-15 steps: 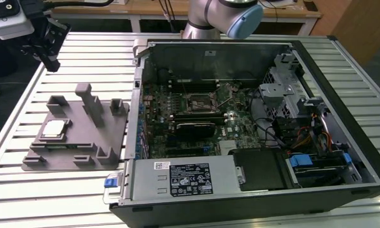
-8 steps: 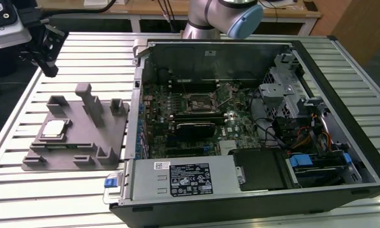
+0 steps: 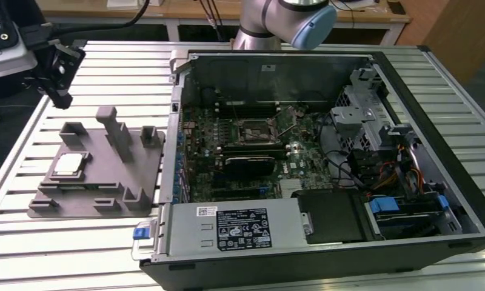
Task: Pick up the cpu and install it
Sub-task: 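Reach for the cpu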
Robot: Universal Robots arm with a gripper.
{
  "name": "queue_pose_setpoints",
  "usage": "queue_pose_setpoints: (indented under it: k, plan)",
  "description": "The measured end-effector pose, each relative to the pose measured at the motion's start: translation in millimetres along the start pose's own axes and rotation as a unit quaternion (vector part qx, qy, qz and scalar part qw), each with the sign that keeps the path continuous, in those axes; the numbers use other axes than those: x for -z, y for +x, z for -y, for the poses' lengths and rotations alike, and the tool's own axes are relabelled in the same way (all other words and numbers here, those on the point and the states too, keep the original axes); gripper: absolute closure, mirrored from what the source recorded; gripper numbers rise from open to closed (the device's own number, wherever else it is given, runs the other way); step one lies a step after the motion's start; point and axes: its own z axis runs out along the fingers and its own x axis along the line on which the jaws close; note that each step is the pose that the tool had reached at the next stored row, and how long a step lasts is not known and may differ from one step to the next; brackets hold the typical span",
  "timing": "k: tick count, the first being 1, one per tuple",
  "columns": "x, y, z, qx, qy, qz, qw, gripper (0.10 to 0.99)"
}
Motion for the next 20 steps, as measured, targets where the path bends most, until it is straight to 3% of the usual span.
queue_pose_setpoints:
  k: [9,20]
  plan:
    - [-11.7,3.8,11.3,0.0,0.0001,-0.0008,1.0,0.98]
    - [-30.4,9.4,13.7,0.0,0.0012,-0.0026,1.0,0.98]
